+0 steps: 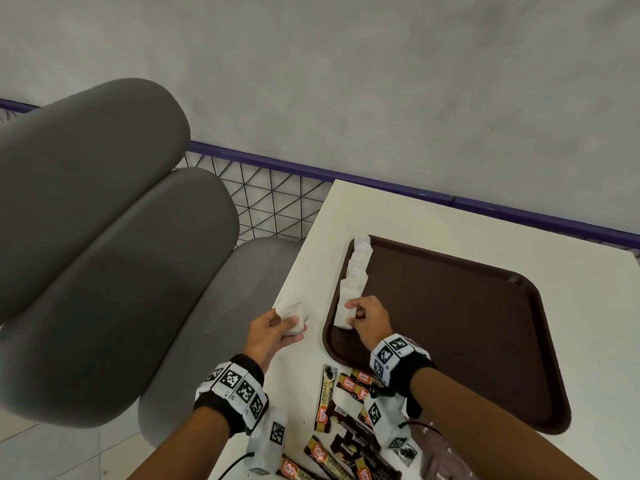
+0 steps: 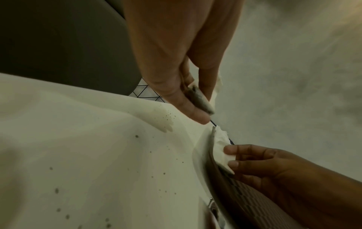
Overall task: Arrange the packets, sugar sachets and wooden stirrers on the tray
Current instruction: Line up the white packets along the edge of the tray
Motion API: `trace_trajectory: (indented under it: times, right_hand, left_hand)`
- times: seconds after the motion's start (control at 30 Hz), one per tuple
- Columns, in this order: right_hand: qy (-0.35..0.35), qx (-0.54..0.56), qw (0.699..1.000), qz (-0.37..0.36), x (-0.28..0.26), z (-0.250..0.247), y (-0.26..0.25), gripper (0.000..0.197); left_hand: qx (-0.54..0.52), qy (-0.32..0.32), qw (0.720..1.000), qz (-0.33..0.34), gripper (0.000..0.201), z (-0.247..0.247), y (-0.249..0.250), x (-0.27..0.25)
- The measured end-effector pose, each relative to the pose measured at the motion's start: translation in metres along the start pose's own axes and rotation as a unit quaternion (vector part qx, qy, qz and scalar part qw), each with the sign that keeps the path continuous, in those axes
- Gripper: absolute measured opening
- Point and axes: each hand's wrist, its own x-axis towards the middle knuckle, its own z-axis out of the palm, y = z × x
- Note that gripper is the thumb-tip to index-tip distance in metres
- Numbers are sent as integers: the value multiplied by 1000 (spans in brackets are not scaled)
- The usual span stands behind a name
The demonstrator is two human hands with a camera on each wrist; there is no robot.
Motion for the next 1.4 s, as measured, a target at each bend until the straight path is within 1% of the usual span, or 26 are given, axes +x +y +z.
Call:
trace_trajectory:
  times: [0.07, 0.23, 0.3, 0.4, 0.5, 0.57, 0.67, 0.7, 0.77, 0.83, 0.93, 1.03, 1.13, 1.2, 1.27, 1.33, 1.4]
  right_hand:
    - [-5, -21, 1000, -3, 3, 4, 1, 28]
    - [-7, -32, 999, 15, 6, 9, 3, 29]
    - [-9, -40, 999, 13, 5, 8, 3, 28]
    - [-3, -77, 997, -6, 0, 4, 0, 27]
    - [9, -106, 993, -47, -8, -3, -8, 28]
    - [6, -88, 994, -72, -14, -7, -16, 24]
    - [-29, -35, 994, -101, -20, -7, -30, 21]
    - [-43, -18, 993, -109, -22, -6, -34, 23]
    - [-69, 3, 989, -127, -25, -1, -41, 32]
    - [-99, 27, 987, -120, -28, 4, -47, 36]
    - [-136, 105, 982, -78, -33, 7, -55, 28]
    - [-129, 134, 979, -82, -33, 1, -58, 17]
    - [-113, 133, 981, -84, -28, -9, -58, 20]
    - [-112, 142, 980, -87, -28, -14, -56, 21]
    - [-126, 150, 977, -83, -29, -16, -53, 21]
    - [-137, 152, 976, -69, -31, -16, -48, 22]
    - [-122, 151, 979, -56, -31, -16, -43, 23]
  left_hand:
    - [5, 2, 1000, -2, 28, 0, 1, 0]
    - [-5, 8, 1000, -8, 21, 2, 3, -2]
    - [-6, 3, 1000, -9, 25, 4, 4, -3]
    - [3, -1, 1000, -2, 32, 6, 5, -3]
    - [11, 0, 1000, 5, 33, 6, 6, -3]
    - [25, 4, 1000, 7, 34, 7, 7, -2]
    - [35, 7, 999, 11, 34, 9, 8, -2]
    - [34, 7, 999, 12, 33, 11, 8, -3]
    - [28, 4, 999, 14, 32, 14, 9, -6]
    - [32, -5, 999, 19, 31, 17, 10, -9]
    - [39, -26, 999, 27, 30, 20, 10, -14]
    - [24, -44, 998, 27, 24, 22, 12, -19]
    - [23, -63, 997, 27, 17, 22, 14, -23]
    - [31, -60, 997, 34, 18, 22, 14, -24]
    - [33, -56, 997, 36, 21, 24, 14, -24]
    - [34, -63, 997, 34, 18, 27, 13, -24]
    - [40, -72, 996, 28, 18, 30, 12, -24]
